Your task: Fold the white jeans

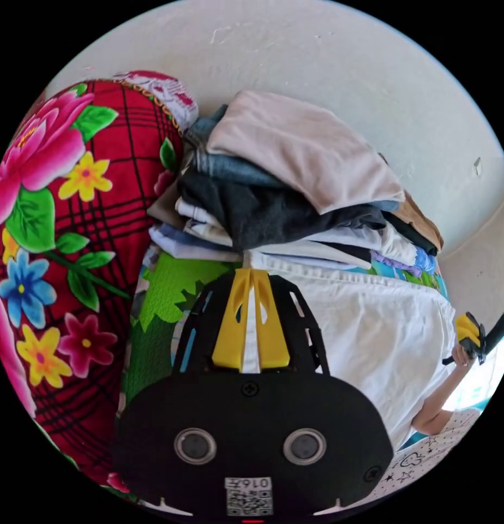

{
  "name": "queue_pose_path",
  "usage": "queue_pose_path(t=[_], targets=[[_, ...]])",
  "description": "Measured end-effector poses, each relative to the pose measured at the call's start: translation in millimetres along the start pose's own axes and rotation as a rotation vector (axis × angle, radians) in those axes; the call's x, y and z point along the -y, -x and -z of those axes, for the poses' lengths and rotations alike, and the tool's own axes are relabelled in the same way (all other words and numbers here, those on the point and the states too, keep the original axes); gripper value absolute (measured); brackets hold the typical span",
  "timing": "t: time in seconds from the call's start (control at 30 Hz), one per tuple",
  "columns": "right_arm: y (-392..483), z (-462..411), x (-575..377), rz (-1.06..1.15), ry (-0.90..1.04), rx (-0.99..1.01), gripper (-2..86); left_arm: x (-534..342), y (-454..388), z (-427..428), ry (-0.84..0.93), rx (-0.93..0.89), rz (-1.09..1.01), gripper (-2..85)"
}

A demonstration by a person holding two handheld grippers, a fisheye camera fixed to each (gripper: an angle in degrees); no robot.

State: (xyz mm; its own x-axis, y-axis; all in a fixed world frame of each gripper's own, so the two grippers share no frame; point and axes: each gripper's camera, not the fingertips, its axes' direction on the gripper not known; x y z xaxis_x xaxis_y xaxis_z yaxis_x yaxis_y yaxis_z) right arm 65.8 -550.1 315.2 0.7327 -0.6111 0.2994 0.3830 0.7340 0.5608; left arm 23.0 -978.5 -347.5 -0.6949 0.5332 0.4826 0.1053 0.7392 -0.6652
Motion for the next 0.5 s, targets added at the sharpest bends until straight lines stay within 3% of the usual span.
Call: queue_pose_path(t=[0.3, 0.5], targets=[[46.6, -64.9, 59.3, 0.125, 0.225, -0.043, 6.0, 45.1, -40.5, 29.7, -0.06, 0.06, -0.056, -1.0], [127.9, -82.2, 77.7, 0.527, 0.36, 0.193, 11.4, 51.6, -32.8, 26.4, -0.096, -0.003, -0.013, -1.0]])
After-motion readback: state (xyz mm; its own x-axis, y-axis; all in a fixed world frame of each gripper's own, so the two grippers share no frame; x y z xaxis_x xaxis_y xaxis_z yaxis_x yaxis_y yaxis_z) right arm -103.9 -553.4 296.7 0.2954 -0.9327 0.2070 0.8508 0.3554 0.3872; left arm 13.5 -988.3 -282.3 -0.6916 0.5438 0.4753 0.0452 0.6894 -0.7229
